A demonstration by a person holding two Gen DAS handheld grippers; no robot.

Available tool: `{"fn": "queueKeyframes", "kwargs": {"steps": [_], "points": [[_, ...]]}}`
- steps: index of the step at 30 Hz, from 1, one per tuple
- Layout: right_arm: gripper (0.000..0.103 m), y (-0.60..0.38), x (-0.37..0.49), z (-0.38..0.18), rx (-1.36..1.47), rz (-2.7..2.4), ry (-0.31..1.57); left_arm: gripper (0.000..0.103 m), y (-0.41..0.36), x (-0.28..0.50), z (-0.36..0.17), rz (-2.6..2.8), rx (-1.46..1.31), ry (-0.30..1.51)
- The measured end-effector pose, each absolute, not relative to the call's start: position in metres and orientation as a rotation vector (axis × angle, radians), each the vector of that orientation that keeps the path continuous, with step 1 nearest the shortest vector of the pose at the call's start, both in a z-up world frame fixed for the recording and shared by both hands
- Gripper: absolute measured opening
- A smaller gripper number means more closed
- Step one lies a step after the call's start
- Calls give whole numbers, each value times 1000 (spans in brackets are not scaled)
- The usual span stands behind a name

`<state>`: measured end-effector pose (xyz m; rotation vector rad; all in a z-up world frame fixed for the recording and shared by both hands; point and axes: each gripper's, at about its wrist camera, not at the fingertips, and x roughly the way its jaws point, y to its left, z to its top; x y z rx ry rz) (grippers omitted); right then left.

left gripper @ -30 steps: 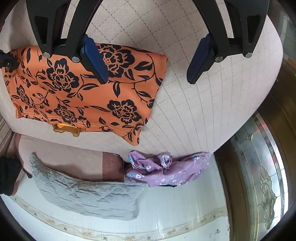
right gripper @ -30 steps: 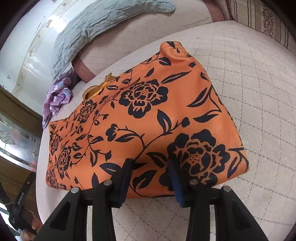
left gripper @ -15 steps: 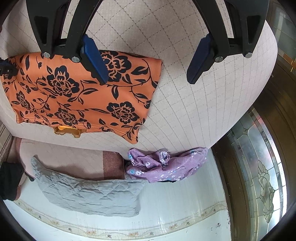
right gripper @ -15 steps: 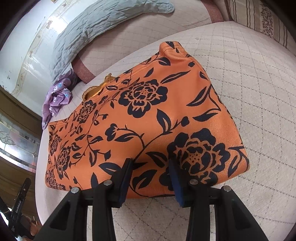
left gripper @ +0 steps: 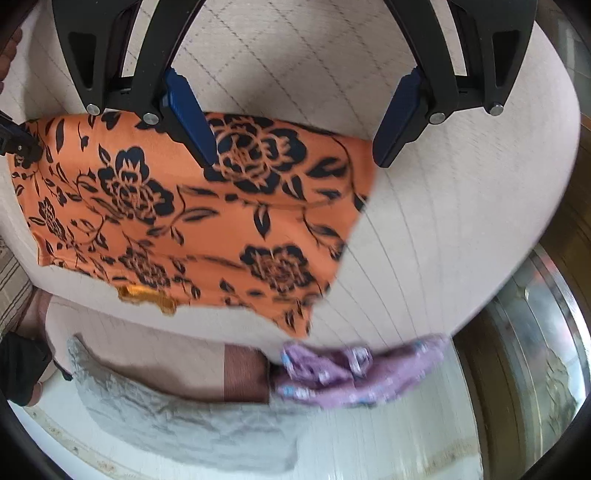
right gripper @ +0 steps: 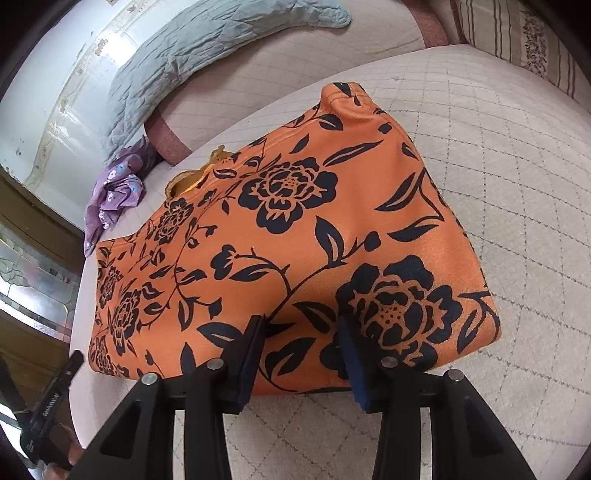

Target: Fold small clothes

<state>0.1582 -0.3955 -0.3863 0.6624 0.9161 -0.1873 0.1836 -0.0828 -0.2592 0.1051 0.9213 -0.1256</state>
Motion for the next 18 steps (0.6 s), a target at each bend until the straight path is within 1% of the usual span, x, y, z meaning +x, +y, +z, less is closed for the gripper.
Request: {"fn": "queueKeyframes", "kwargs": {"steps": [5, 9, 11, 13, 17, 18], "points": [[47, -399, 155, -386, 693, -174, 911, 87, -73, 196, -279, -138, 23, 1050], [47, -408, 146, -384, 812, -124, 884, 87, -53, 208, -285, -112, -67, 1101], [50, -413, 141, -382, 886, -70, 866, 87, -43, 213, -288, -104, -137, 1118], [57, -416, 134, -378, 928, -30, 844, 87, -35, 216, -292, -109, -203, 1137], [59, -419, 120, -380, 1007, 13, 841, 86, -33, 214, -291, -142, -264, 1122], [60, -420, 116, -383, 1049, 32, 843, 84, -32, 213, -291, -151, -279, 1119]]}}
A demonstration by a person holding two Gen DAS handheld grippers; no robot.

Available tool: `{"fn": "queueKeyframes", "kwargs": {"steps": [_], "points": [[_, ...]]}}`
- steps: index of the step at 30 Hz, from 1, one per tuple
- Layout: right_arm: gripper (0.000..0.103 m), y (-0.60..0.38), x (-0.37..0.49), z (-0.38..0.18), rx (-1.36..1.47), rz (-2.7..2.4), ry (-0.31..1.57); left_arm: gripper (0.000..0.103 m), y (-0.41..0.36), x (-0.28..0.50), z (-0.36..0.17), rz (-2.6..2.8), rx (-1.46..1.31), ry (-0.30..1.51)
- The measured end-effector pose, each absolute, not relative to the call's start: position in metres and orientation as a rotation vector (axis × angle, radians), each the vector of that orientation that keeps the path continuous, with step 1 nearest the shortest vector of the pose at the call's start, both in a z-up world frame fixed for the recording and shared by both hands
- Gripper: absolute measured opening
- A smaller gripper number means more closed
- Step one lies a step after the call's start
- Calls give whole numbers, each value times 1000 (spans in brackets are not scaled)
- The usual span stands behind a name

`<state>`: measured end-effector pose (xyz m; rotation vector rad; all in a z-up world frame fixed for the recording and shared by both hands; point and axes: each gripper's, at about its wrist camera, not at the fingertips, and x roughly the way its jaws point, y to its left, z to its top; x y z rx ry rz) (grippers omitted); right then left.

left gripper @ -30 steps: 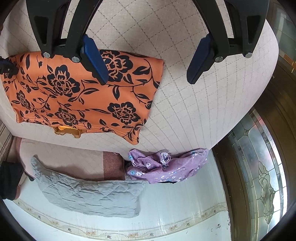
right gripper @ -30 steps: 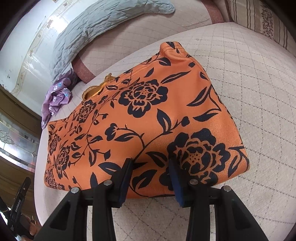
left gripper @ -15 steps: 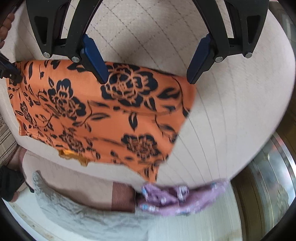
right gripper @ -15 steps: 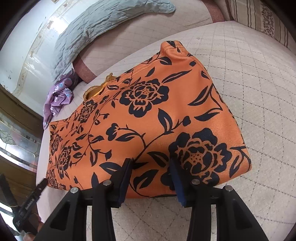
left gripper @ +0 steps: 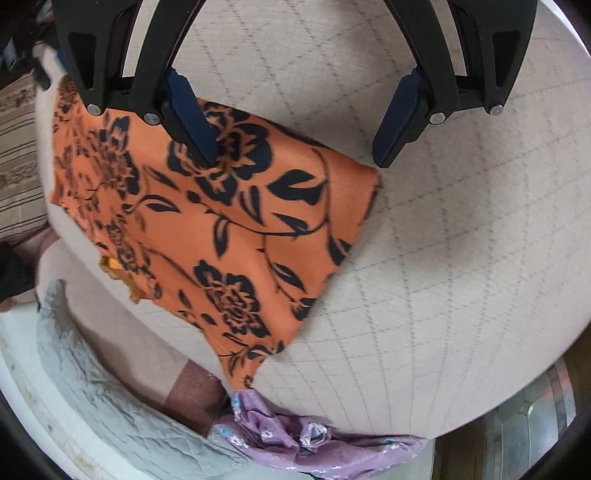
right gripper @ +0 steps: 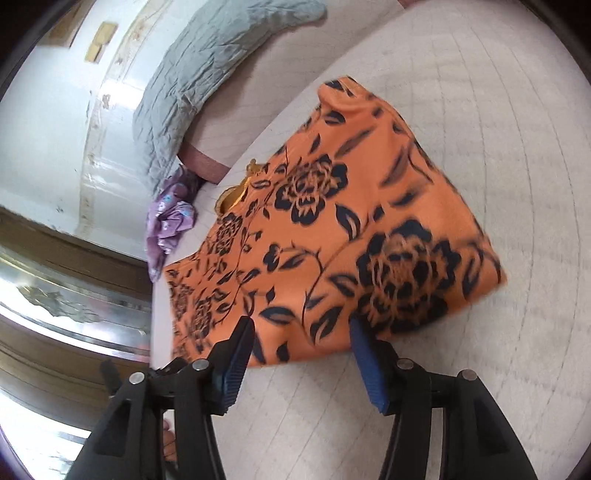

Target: Fold small clothes

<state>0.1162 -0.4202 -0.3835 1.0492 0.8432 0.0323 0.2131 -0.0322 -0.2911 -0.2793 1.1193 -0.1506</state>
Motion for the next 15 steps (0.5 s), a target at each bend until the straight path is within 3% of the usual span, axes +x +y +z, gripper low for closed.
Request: {"fn": "queueKeyframes", "kwargs": {"steps": [3, 6, 8, 10, 12, 15], "points": [[62, -423, 100, -393, 1147, 35, 844, 61, -31, 215, -291, -182, -324, 1116], [63, -426, 92, -402, 1183, -19, 843, 59, -32, 212, -294, -191, -339, 1111], [63, -428, 93, -411, 1208, -42, 855, 61, -31, 215, -294, -196, -364, 1108], [63, -432, 96, -416, 1235, -55, 824, 77, -31, 218, -296, -221, -404, 1107], [63, -438, 100, -415, 1224, -79, 791, 85, -32, 223, -297, -245, -437, 1103], [62, -450, 114, -422, 1246, -116, 735, 86, -34, 231, -298, -258, -456, 1085]]}}
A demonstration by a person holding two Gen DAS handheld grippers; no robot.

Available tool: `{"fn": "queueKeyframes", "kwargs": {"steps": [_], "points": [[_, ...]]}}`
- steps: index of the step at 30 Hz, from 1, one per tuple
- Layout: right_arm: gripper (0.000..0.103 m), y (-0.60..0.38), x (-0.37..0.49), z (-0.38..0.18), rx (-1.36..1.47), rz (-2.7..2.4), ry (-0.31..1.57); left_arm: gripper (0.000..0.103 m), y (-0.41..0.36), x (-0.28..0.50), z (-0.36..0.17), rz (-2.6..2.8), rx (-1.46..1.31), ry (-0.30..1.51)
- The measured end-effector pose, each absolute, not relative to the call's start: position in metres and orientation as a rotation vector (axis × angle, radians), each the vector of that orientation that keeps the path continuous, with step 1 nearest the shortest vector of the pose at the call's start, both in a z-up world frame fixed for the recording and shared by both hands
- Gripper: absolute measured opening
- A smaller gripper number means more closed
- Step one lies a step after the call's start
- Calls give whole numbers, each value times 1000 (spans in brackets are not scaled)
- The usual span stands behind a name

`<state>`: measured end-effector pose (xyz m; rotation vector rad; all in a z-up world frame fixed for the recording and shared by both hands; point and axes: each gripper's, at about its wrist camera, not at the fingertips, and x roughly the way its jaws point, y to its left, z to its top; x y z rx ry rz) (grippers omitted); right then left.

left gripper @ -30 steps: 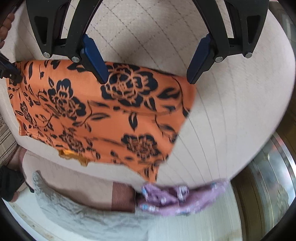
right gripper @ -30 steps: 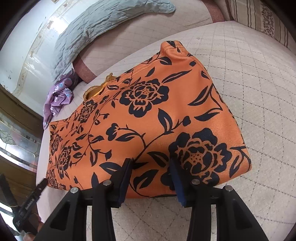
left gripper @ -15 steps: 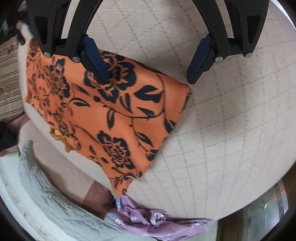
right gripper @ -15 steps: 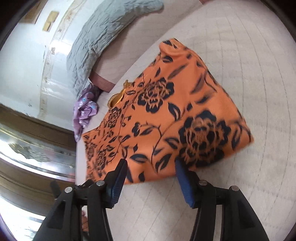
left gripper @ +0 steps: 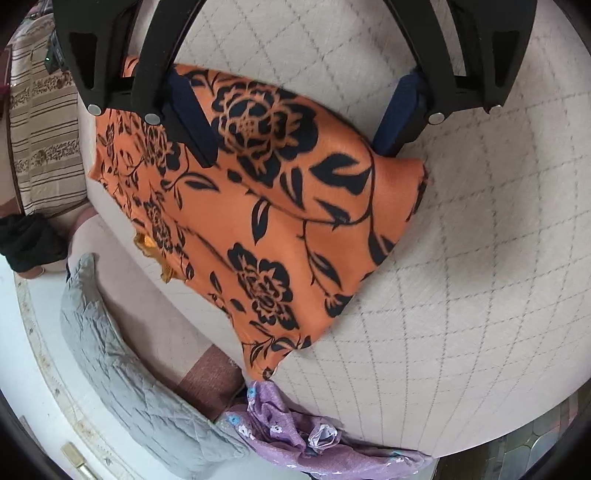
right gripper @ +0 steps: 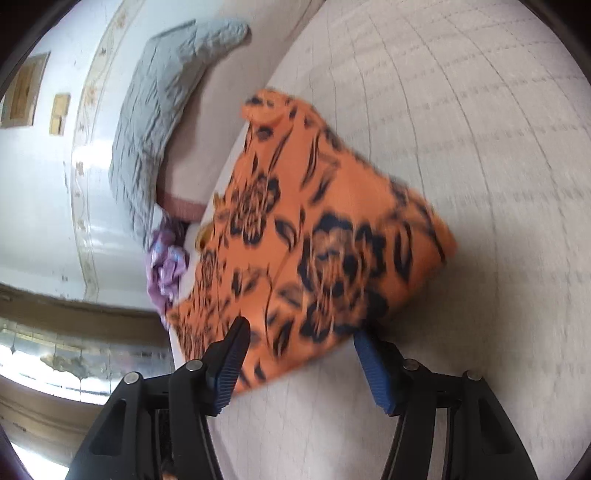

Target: Fold small clothes

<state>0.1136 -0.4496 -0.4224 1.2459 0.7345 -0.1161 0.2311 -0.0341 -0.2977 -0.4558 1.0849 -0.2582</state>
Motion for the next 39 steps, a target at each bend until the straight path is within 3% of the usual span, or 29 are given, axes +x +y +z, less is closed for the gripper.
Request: {"fn": "queueKeyframes", "kwargs": {"steps": [6, 8, 9, 10, 11, 15, 25, 33, 39], "points": [[62, -464, 129, -426, 1269, -139, 649, 83, -27, 244, -299, -269, -576, 1049], [58, -462, 138, -421, 1206, -151, 659, 66, -31, 244, -298, -242, -533, 1038], [53, -459, 142, -417, 1158, -171, 676, 51, -32, 245, -298, -228, -508, 1038], [35, -456, 146, -415, 1103, -194, 699, 42, -33, 246, -299, -211, -485, 1039], [27, -455, 147, -415, 1083, -202, 715, 41, -32, 246, -300, -206, -480, 1037], [20, -445, 154, -402, 972, -235, 724, 27, -29, 243, -296, -212, -487, 1017], [12, -435, 138, -353, 790, -275, 624, 24, -29, 208, -252, -240, -433, 936], [12, -445, 89, -339, 824, -272, 660, 24, -23, 157, -257, -220, -382, 993], [16, -456, 85, -380, 937, -296, 831, 37, -14, 157, -278, -208, -314, 1116]]}}
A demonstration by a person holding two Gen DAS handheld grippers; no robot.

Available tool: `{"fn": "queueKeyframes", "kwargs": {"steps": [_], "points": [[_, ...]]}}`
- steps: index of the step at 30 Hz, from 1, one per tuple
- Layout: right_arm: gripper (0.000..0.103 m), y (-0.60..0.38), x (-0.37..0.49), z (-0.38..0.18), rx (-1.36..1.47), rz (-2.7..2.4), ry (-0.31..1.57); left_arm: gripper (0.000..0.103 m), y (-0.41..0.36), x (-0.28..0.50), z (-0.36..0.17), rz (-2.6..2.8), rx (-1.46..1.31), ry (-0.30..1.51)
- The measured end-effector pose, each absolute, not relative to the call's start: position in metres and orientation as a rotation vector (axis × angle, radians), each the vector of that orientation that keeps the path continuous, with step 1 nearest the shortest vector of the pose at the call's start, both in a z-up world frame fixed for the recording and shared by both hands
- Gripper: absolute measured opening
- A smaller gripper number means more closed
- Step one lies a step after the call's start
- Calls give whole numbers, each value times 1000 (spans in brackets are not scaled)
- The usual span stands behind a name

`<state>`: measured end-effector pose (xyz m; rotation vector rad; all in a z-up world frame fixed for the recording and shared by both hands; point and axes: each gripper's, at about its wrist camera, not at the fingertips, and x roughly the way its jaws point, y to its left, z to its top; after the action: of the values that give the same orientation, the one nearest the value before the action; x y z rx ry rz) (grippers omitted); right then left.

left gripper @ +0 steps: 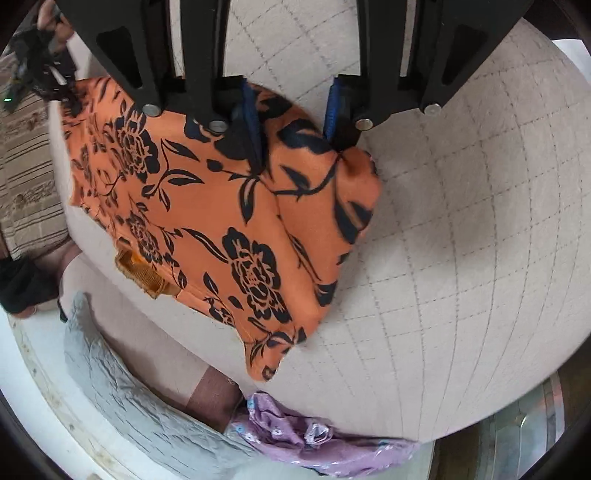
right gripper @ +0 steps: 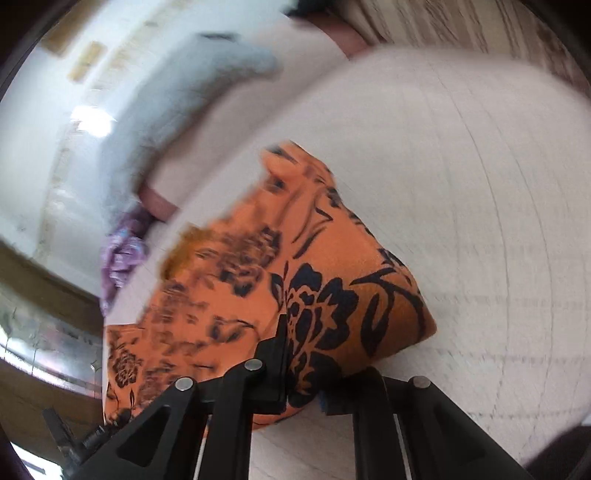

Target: Fold small clothes

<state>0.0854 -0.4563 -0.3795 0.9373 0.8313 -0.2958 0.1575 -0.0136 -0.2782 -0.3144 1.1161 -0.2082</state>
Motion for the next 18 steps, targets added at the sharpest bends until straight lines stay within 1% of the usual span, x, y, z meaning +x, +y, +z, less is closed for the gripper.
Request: {"fn": "queueKeyframes", "kwargs": {"steps": [1, 2, 3, 6, 9, 12, 14, 18], "points": [[17, -462, 86, -384, 983, -296, 838, 38, -8, 160, -273, -214, -332, 1134], [22, -467, 85, -385, 1013, -300, 842, 38, -4, 160, -269, -216, -341, 1143], [25, -471, 84, -382, 1023, -313, 842, 38, 2, 161, -264, -213, -353, 1149], [26, -481, 76, -371, 1016, -347, 818, 38, 18, 159, -249, -181, -376, 1132], [26, -491, 67, -362, 1004, -416, 795, 38, 22, 155, -223, -74, -252, 996], [30, -505, 48, -357, 1022, -497, 740, 45, 16, 150, -206, -71, -164, 893], [31, -509, 43, -349, 987, -539, 695, 45, 6, 150, -207, -119, -125, 875], [31, -498, 44, -319, 800, -576, 564, 45, -27, 152, -225, -182, -21, 901]]}}
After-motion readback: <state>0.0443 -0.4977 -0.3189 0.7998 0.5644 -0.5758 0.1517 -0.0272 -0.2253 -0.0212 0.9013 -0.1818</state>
